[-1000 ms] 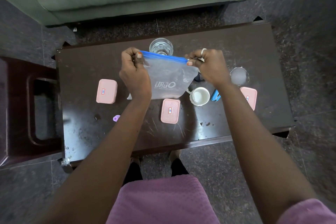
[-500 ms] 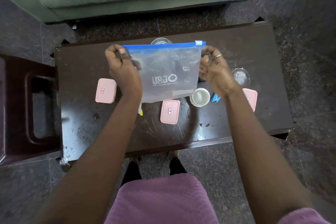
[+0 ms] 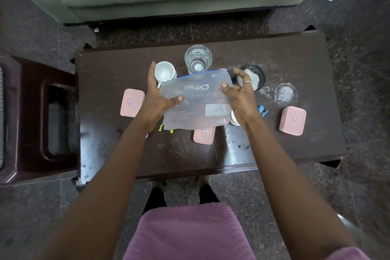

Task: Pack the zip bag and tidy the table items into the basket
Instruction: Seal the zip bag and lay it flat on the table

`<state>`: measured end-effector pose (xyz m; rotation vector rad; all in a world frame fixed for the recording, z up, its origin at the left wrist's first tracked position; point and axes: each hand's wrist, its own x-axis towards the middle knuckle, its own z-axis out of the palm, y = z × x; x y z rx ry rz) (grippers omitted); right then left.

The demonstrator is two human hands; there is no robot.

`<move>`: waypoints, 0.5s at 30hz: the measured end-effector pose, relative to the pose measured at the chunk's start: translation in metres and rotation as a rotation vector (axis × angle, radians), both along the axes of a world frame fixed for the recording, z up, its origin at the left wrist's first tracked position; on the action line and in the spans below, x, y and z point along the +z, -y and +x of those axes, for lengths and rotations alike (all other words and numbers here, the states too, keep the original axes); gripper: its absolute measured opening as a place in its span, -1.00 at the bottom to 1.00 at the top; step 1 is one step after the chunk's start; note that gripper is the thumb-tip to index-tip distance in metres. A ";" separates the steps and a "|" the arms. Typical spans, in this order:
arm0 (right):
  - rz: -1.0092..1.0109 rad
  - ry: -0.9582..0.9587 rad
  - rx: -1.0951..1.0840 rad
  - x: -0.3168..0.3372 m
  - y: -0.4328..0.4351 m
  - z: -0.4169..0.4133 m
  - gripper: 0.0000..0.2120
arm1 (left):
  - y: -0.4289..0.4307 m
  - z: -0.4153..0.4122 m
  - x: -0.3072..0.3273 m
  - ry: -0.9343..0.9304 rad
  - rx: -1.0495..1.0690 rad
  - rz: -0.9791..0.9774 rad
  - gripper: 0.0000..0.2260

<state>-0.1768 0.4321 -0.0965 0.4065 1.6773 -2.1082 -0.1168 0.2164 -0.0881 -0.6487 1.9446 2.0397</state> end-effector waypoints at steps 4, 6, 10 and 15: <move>0.055 -0.081 0.198 0.004 -0.006 -0.003 -0.46 | 0.006 0.001 0.003 -0.065 -0.027 -0.079 -0.30; 0.218 -0.117 0.292 0.009 -0.004 -0.006 -0.56 | 0.012 -0.001 0.007 -0.077 -0.011 -0.283 -0.42; 0.501 -0.239 0.336 0.014 0.012 -0.009 -0.76 | 0.022 0.002 0.012 -0.120 0.030 -0.557 -0.55; 0.468 -0.273 0.273 0.023 0.039 -0.013 -0.87 | 0.049 0.013 0.013 -0.181 0.248 -0.536 -0.83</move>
